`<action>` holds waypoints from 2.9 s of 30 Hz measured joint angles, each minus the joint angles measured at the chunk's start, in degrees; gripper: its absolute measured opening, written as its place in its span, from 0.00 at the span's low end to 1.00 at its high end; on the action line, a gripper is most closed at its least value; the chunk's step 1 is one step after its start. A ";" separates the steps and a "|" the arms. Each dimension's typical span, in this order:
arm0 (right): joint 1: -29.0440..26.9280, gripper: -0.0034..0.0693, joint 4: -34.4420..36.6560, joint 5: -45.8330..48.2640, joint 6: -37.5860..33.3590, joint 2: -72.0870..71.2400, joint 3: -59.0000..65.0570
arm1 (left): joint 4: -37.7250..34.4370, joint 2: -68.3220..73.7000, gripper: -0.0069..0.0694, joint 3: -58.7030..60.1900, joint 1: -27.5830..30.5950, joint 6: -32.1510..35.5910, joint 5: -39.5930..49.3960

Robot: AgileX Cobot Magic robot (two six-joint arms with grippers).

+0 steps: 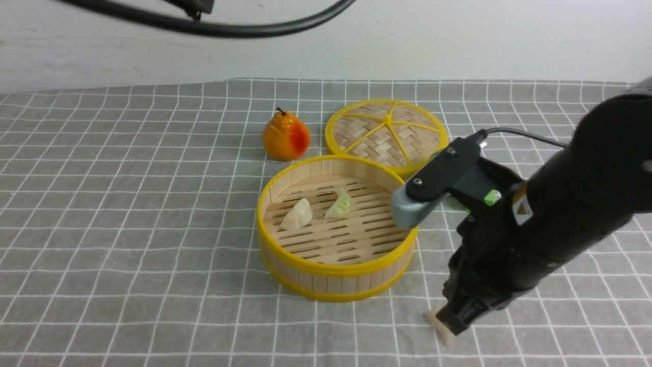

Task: Put the dumplings into the steamer on the table with the grey tablecloth.
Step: 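Reach for and grasp a dumpling lying on the table beside the steamer, then place the dumpling in the bamboo steamer basket with the right gripper, then reach for and grasp a dumpling lying on the table beside the steamer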

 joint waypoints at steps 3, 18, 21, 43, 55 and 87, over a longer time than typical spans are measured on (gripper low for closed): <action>0.05 0.05 -2.32 -0.27 1.78 1.97 -0.72 | -0.12 -5.85 0.10 9.04 0.00 0.00 0.00; -9.79 0.69 -0.40 -4.51 3.94 15.51 -1.05 | -8.75 -42.48 0.10 53.73 0.00 0.03 -3.35; -9.65 0.82 -0.23 -6.47 3.51 18.80 -1.09 | -9.87 -46.92 0.10 58.11 0.00 0.03 -5.43; -8.73 0.32 -0.70 -3.75 3.91 22.31 -6.55 | -10.56 -50.60 0.12 62.72 0.00 0.03 -8.34; -3.55 0.32 2.09 -3.74 7.69 28.37 -29.07 | -10.45 -50.60 0.12 62.72 0.00 0.03 -10.16; -2.61 0.77 -0.38 13.32 3.32 27.49 -44.89 | -10.22 -50.60 0.16 62.77 0.00 0.03 -8.92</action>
